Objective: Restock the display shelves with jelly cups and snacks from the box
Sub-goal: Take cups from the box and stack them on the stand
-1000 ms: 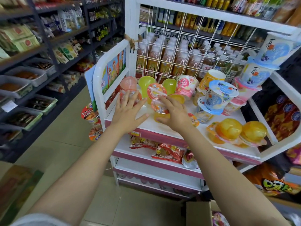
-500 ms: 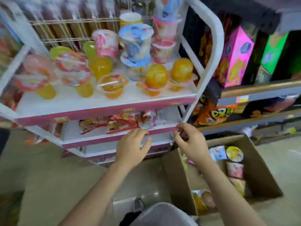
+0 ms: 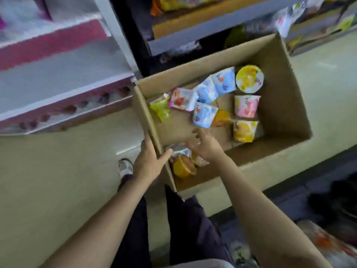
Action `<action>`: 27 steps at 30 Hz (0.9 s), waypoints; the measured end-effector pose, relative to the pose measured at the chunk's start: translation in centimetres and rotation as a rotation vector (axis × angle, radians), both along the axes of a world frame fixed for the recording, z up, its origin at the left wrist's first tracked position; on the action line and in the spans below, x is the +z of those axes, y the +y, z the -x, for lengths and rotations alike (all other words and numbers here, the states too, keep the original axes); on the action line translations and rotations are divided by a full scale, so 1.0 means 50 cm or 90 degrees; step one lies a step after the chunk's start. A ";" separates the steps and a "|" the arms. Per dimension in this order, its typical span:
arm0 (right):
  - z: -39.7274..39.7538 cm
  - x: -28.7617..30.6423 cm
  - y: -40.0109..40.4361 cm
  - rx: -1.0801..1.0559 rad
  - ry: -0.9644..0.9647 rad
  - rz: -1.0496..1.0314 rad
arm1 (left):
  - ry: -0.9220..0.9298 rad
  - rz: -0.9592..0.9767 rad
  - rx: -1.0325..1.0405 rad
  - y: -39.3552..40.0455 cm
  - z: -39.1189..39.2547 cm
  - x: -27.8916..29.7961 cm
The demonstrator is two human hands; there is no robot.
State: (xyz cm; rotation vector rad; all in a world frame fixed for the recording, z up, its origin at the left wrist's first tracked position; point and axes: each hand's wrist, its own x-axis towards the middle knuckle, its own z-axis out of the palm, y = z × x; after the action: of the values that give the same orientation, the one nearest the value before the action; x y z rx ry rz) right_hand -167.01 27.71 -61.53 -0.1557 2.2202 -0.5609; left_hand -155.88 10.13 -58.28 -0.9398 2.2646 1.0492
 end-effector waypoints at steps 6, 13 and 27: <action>-0.005 -0.096 0.011 0.127 -0.142 -0.041 | 0.079 -0.129 0.183 0.027 -0.029 -0.037; 0.019 -0.136 -0.046 0.240 -0.178 -0.118 | 0.110 -0.150 0.213 0.030 -0.037 -0.047; 0.060 -0.065 -0.033 -0.111 -0.048 0.135 | 0.191 0.069 0.137 0.023 -0.026 -0.027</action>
State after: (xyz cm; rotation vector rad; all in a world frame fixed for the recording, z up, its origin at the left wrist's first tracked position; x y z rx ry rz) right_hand -170.01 26.07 -64.76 -0.0494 2.1098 -0.8848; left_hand -154.58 11.28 -59.62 -1.1586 2.5273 1.2404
